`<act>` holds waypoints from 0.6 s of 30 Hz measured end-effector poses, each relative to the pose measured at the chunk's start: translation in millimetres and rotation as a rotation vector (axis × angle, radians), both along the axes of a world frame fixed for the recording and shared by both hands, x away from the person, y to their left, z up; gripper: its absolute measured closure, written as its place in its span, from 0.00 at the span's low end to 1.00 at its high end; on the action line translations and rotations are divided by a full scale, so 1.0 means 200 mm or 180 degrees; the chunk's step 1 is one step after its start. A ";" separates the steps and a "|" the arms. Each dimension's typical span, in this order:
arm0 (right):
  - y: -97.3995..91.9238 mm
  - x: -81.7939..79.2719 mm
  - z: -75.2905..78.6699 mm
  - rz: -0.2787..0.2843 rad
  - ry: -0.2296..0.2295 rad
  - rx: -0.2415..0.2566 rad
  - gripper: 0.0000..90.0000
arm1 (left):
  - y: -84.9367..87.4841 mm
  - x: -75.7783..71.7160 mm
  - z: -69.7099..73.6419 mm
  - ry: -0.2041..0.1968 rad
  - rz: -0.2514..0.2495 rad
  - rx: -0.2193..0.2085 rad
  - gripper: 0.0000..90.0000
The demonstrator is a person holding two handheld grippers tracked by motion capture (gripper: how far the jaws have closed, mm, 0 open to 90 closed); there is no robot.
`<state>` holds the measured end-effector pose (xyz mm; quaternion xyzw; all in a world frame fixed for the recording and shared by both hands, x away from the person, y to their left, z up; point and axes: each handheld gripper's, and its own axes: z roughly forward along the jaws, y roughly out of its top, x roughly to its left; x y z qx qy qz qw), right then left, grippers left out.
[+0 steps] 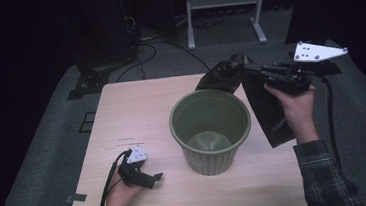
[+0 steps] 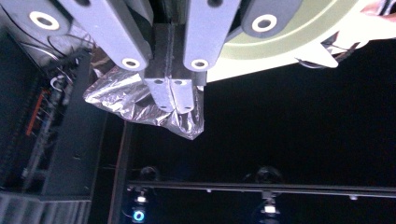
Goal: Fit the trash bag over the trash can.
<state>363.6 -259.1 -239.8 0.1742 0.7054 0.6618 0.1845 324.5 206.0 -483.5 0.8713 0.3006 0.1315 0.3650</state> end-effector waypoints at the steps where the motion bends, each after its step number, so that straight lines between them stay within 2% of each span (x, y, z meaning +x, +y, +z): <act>1: 0.00 -0.01 0.01 0.0024 -0.0010 0.0004 1.00 | 0.00 0.00 0.00 0.0000 0.0000 0.0000 0.00; 8: 0.00 -0.10 0.08 0.0143 -0.0099 0.0004 1.00 | 0.00 0.00 0.00 0.0000 0.0002 -0.0001 0.00; 12: -0.01 -0.17 0.13 0.0238 -0.0166 0.0069 1.00 | 0.00 0.00 0.00 -0.0001 0.0014 -0.0006 0.00; 18: -0.01 -0.30 0.22 0.0272 -0.0295 -0.0004 1.00 | 0.00 0.00 0.00 -0.0007 0.0029 0.0007 0.00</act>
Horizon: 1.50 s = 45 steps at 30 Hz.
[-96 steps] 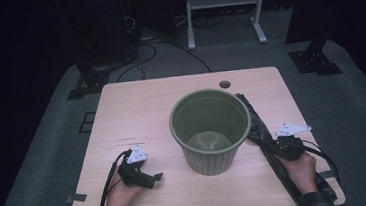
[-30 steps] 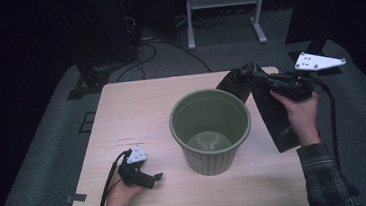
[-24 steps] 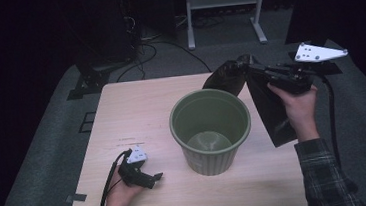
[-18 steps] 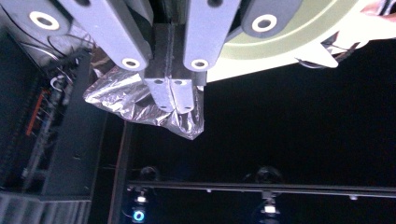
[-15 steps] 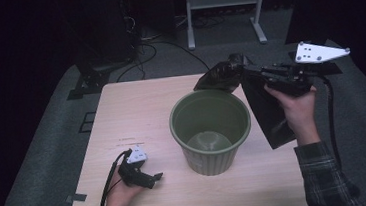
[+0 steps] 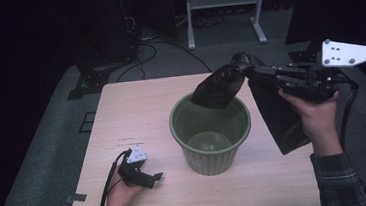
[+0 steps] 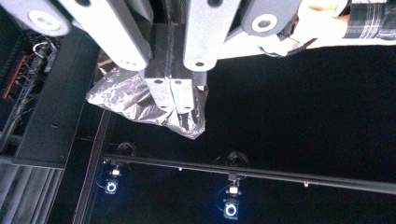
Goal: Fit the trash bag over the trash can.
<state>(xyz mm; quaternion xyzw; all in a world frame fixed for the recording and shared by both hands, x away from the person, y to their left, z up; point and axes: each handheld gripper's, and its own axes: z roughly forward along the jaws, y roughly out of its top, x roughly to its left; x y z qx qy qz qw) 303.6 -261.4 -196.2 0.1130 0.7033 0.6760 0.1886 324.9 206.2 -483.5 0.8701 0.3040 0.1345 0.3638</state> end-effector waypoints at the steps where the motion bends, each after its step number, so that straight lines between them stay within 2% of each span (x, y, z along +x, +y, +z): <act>1: 0.00 -0.01 0.00 0.0006 0.0005 0.0000 1.00 | 0.00 0.00 0.00 0.0000 0.0000 0.0000 0.00; 4: 0.00 -0.01 -0.03 0.0000 0.0055 -0.0053 1.00 | 0.00 0.00 0.00 0.0001 0.0003 -0.0001 0.00; 11: 0.05 0.08 -0.16 0.0081 0.0252 -0.0119 1.00 | 0.00 0.00 0.00 0.0001 0.0005 -0.0003 0.00; 17: 0.15 0.18 -0.28 0.0167 0.0494 -0.0232 1.00 | 0.00 0.00 0.00 0.0005 0.0002 -0.0001 0.00; 25: 0.28 0.31 -0.40 0.0188 0.0758 -0.0438 0.99 | 0.00 0.00 0.00 0.0005 -0.0006 -0.0002 0.00; 28: 0.29 0.33 -0.42 0.0143 0.0809 -0.0464 0.91 | 0.00 0.00 0.00 0.0005 -0.0010 -0.0002 0.00; 34: 0.23 0.31 -0.41 0.0080 0.0800 -0.0363 0.70 | 0.00 0.00 0.00 0.0005 -0.0009 -0.0003 0.00; 37: 0.18 0.31 -0.40 0.0047 0.0821 -0.0332 0.65 | 0.00 0.00 0.00 0.0004 -0.0009 -0.0002 0.00; 45: 0.02 0.23 -0.44 -0.0077 0.0818 -0.0417 0.63 | 0.00 0.00 0.00 0.0004 -0.0009 -0.0002 0.00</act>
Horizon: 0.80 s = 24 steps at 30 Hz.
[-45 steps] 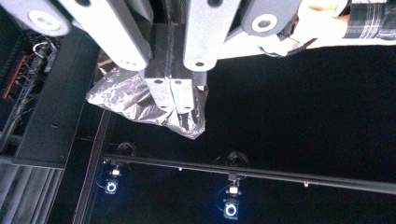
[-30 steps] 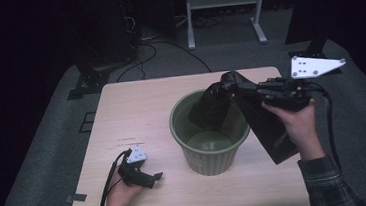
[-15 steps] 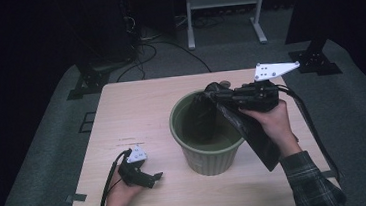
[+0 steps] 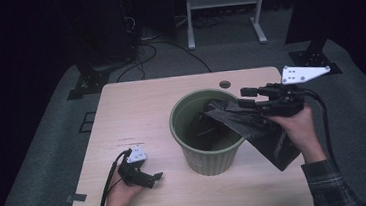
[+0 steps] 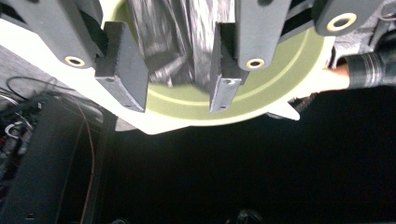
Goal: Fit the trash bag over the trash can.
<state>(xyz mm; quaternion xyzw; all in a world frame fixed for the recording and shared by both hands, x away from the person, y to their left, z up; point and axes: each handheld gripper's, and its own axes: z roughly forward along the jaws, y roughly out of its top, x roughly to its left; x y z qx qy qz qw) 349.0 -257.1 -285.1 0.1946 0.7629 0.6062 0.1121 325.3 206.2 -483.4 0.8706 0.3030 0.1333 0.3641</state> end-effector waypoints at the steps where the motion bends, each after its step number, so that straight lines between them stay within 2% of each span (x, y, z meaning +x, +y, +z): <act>1: -0.02 -0.01 -0.01 -0.0017 0.0011 -0.0013 0.63 | 0.00 0.00 0.00 0.0001 0.0000 0.0000 0.00; 9: -0.18 -0.04 -0.16 -0.0213 0.0145 -0.0041 0.63 | 0.00 0.00 0.00 -0.0003 0.0001 -0.0002 0.00; 11: -0.21 -0.04 -0.19 -0.0246 0.0200 -0.0041 0.66 | 0.00 0.00 0.00 -0.0003 0.0002 -0.0002 0.00; 14: -0.24 -0.04 -0.23 -0.0268 0.0253 -0.0056 0.77 | 0.00 0.00 0.00 0.0000 -0.0010 -0.0012 0.00; 15: -0.25 -0.04 -0.24 -0.0266 0.0269 -0.0065 0.86 | 0.00 0.00 0.00 0.0001 -0.0017 -0.0012 0.00; 18: -0.25 -0.04 -0.25 -0.0255 0.0288 -0.0107 1.00 | 0.00 0.00 0.00 0.0002 -0.0070 0.0000 0.00; 19: -0.25 -0.04 -0.25 -0.0242 0.0280 -0.0100 1.00 | 0.01 0.00 0.01 -0.0001 -0.0089 -0.0002 0.00; 23: -0.24 -0.03 -0.24 -0.0219 0.0259 -0.0049 1.00 | 0.03 -0.01 0.05 -0.0034 -0.0139 -0.0272 0.00; 24: -0.24 -0.03 -0.23 -0.0216 0.0262 -0.0033 1.00 | 0.03 -0.01 0.06 -0.0029 -0.0158 -0.0284 0.00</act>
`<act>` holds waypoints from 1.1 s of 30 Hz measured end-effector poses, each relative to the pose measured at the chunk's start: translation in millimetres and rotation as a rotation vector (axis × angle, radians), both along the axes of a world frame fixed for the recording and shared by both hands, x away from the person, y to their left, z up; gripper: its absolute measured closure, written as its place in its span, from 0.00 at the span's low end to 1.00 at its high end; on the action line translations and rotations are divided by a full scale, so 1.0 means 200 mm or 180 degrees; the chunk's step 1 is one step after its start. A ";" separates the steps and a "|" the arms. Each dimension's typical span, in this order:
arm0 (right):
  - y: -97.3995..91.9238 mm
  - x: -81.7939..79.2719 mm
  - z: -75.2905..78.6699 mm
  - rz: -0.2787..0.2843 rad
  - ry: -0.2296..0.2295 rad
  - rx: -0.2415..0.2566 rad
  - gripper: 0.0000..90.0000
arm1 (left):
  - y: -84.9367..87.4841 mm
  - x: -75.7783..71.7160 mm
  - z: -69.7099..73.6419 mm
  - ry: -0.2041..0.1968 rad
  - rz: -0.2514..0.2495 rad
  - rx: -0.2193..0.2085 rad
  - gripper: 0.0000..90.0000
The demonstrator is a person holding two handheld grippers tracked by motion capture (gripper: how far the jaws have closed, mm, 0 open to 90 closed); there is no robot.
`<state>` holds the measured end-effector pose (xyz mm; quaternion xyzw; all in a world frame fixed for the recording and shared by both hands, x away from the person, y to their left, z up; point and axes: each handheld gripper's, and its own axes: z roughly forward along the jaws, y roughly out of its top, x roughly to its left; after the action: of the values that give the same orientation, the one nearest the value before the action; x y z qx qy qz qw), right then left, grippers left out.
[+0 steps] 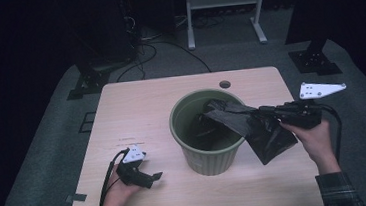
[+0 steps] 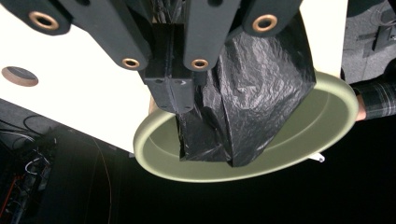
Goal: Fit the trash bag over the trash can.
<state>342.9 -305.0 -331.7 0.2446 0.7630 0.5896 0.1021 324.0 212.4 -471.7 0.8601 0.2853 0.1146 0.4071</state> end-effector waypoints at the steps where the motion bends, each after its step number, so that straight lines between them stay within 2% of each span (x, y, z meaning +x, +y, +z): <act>1: 0.00 0.00 0.00 0.0000 -0.0009 0.0000 1.00 | 0.00 0.00 0.02 -0.0022 -0.0026 -0.0015 0.00; 2: 0.00 0.00 0.01 0.0005 -0.0013 0.0011 1.00 | 0.00 0.00 0.03 -0.0042 -0.0049 -0.0035 0.00; 6: 0.02 0.00 0.03 0.0021 -0.0029 0.0023 1.00 | 0.02 -0.01 0.08 -0.0101 -0.0092 -0.0321 0.00; 11: 0.04 0.02 0.05 0.0045 -0.0045 0.0047 1.00 | 0.00 -0.01 0.15 -0.0098 -0.0195 -0.0433 0.00; 17: 0.09 0.05 0.08 0.0104 -0.0052 0.0038 1.00 | -0.03 -0.02 0.31 -0.0215 -0.0409 -0.0702 0.00; 25: 0.15 0.08 0.12 0.0147 -0.0076 0.0035 1.00 | -0.06 -0.01 0.49 -0.0387 -0.0582 -0.0838 0.00; 33: 0.22 0.11 0.15 0.0223 -0.0094 0.0000 1.00 | -0.15 0.01 0.67 -0.0541 -0.0777 -0.1015 0.03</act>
<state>363.9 -261.1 -302.6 0.2090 0.7695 0.5963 0.0927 326.1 183.3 -337.0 0.8003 0.1581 0.0900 0.5714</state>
